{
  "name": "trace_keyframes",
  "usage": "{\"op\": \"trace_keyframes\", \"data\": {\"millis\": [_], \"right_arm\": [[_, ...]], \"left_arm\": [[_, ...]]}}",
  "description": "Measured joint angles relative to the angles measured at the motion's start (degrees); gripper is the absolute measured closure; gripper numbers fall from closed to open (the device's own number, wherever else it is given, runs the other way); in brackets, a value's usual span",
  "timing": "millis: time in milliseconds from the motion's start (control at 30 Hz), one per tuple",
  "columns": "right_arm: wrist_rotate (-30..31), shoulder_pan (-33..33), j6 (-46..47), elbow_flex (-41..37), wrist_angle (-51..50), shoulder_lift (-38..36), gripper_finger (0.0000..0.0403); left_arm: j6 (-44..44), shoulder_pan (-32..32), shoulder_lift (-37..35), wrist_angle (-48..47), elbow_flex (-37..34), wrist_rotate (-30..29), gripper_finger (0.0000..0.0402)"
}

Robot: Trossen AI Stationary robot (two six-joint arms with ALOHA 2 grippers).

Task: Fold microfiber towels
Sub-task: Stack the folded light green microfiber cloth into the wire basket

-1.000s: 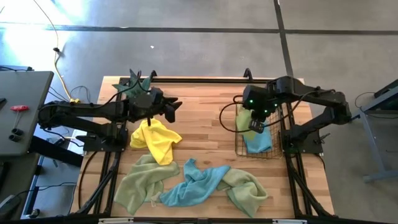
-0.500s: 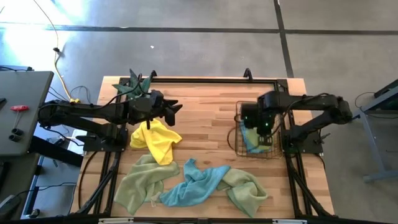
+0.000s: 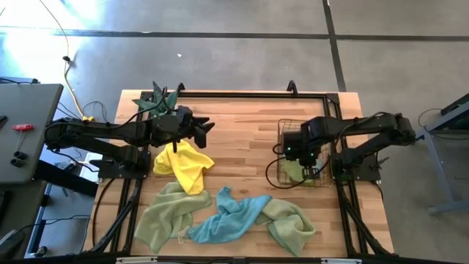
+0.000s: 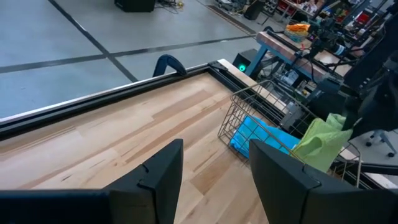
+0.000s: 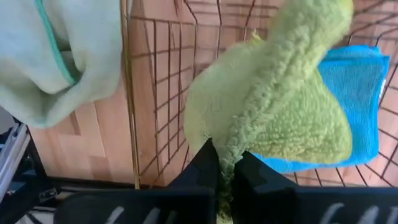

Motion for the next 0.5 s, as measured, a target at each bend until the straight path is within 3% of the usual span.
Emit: {"op": "trace_keyframes", "data": {"millis": [500], "right_arm": [[6.0,-1.7,1.9,0.0,0.2,9.7,0.0403]], "left_arm": [[-0.1,0.0,0.0,-1.1,0.0,-0.1,0.0229]]}}
